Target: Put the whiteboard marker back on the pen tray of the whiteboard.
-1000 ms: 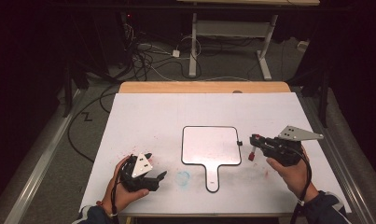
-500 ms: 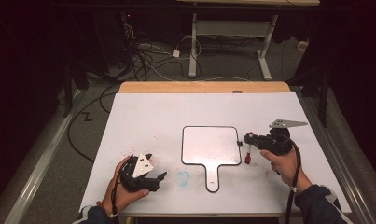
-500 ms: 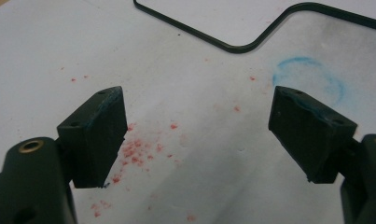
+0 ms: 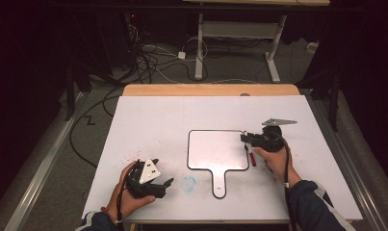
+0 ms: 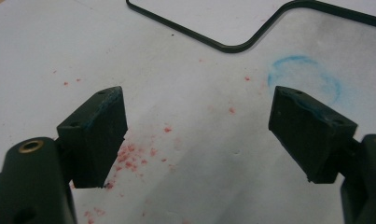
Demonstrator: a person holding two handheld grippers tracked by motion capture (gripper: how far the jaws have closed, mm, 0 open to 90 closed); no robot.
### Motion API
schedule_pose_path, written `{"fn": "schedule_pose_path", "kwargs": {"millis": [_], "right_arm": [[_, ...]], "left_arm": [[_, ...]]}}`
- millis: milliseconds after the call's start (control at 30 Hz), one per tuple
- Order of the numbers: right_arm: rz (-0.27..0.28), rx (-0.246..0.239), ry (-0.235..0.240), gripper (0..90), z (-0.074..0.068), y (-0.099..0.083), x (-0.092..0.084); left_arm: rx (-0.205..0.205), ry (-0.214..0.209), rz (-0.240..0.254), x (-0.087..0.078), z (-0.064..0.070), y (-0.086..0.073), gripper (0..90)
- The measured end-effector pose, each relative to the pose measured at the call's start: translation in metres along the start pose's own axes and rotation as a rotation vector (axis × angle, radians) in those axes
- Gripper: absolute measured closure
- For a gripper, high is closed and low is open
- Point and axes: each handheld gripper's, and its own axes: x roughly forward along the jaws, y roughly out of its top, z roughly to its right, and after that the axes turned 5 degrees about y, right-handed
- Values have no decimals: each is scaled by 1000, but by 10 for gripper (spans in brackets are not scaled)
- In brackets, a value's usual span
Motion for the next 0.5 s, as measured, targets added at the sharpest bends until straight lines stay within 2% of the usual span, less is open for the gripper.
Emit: {"fn": "schedule_pose_path", "kwargs": {"millis": [133,267,367,400,433,500], "right_arm": [[-16,-1,-53,749,3,-3,11],[-28,-51,-134,732,3,-3,15],[-28,-51,-148,710,4,-3,16],[-35,-52,-154,709,5,-4,16],[-39,-57,-162,703,5,-4,16],[-43,-60,-177,679,6,-5,16]], "left_arm": [[2,2,-5,1,0,0,186],[4,1,-6,0,1,0,186],[7,2,-9,0,2,0,186],[-35,-8,-1,1,5,-1,186],[9,1,-10,0,2,0,186],[9,1,-8,0,2,0,186]]}}
